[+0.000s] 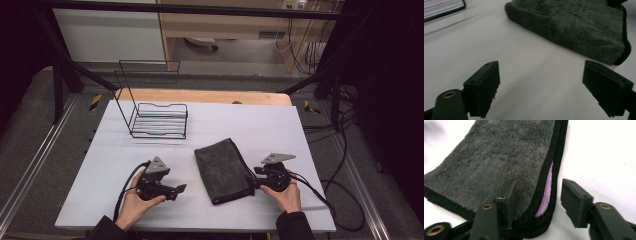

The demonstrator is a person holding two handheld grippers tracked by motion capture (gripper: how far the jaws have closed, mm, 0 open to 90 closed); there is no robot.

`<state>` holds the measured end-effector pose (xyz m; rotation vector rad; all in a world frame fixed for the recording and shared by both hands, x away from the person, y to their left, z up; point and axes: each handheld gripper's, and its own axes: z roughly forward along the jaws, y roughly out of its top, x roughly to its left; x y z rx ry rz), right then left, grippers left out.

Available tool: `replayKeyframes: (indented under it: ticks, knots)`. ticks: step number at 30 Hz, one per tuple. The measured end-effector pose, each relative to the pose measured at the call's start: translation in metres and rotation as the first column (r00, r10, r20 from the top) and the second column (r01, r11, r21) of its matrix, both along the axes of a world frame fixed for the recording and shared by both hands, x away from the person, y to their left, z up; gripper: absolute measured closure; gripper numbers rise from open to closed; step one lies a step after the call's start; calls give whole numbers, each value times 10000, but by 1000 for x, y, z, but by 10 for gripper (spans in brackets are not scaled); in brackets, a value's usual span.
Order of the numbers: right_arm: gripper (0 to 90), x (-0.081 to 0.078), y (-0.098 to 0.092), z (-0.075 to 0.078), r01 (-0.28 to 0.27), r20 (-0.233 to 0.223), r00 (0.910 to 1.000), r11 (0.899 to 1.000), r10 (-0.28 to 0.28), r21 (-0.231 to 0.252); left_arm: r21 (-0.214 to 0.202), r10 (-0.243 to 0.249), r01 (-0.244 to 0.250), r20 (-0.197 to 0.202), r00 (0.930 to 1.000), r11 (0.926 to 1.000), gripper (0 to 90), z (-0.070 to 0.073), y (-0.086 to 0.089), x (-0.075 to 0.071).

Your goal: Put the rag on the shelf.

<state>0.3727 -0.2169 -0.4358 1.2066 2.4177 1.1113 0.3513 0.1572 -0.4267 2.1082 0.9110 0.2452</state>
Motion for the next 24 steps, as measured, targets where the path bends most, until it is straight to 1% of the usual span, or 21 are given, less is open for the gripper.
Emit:
replayKeyframes:
  ticks: [2,3,4,6,8,11,12,16,17,19,20,21,23,24]
  knots:
    - [538,-1,-2,-3,-33,-159,9999,9999,35,146,-17,-108,108,-135,9999,9999,171,0,-14,0]
    - [544,-2,-1,-5,-19,-155,9999,9998,22,172,-47,-186,185,-217,9996,9998,181,0,-21,-1]
    - [553,-3,-1,-7,-19,-205,9998,9999,23,165,-3,-297,298,-260,9992,9996,192,0,-28,-1]
    - [567,-5,0,-9,-7,-156,9999,9998,10,175,221,-514,521,-325,9982,9984,204,1,-41,-3]
    - [592,-6,0,-9,20,-157,9999,9997,-17,233,190,-701,708,-352,9969,9973,227,3,-52,-6]
    - [652,-7,1,-9,0,-388,9992,9993,15,374,249,-871,877,-242,9959,9958,298,8,-66,-10]
    - [663,-7,1,-10,-36,-394,9992,9993,51,378,283,-944,951,-244,9952,9951,313,10,-70,-12]
    - [672,-7,1,-8,23,-484,9988,9990,-2,445,452,-1227,1244,-374,9917,9912,382,12,-90,-15]
    - [664,-7,0,-8,10,-377,9993,9991,6,434,480,-1319,1338,-413,9904,9898,400,12,-96,-16]
    - [657,-8,-2,-5,118,-196,9997,9988,-109,482,689,-1548,1575,-432,9870,9851,439,10,-106,-18]
    - [658,-9,-3,-3,150,-178,9997,9985,-141,528,707,-1619,1648,-455,9858,9838,449,9,-111,-19]
    - [657,-11,-4,-2,179,-86,9998,9981,-174,591,758,-1745,1782,-528,9832,9811,472,7,-115,-20]
    - [663,-13,-6,0,151,54,9999,9983,-154,559,753,-1852,1902,-681,9803,9789,512,3,-122,-21]
    - [662,-15,-8,1,182,107,9998,9983,-189,561,819,-1923,1982,-752,9785,9767,530,1,-124,-22]
